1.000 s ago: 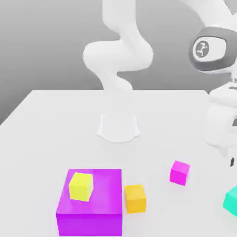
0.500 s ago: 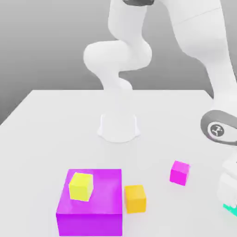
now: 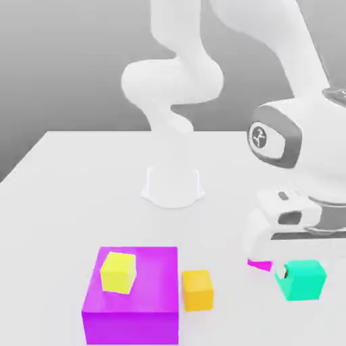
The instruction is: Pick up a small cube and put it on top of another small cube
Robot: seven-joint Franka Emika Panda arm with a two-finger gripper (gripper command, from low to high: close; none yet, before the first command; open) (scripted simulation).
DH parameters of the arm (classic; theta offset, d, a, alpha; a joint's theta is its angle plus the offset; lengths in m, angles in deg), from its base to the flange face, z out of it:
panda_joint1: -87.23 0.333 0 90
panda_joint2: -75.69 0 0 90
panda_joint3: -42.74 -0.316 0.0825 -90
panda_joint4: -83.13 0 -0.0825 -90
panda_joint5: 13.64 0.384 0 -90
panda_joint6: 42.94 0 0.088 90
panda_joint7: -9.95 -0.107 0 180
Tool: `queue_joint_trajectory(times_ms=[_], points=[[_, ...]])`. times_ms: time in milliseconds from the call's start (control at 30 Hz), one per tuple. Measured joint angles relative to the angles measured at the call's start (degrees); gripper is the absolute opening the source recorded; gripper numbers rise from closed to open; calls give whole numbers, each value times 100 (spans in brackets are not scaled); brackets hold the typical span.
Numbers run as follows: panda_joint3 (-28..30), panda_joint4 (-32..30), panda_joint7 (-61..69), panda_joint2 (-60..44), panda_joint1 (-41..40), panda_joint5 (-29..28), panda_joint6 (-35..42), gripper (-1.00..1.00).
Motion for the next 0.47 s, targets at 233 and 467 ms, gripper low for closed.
queue_joint_trajectory(times_ms=[233,467], points=[[753,-576,-1459,1129,-1522,624,447,-100],[973,-929,-2304,966,-1980,820,-121,100]])
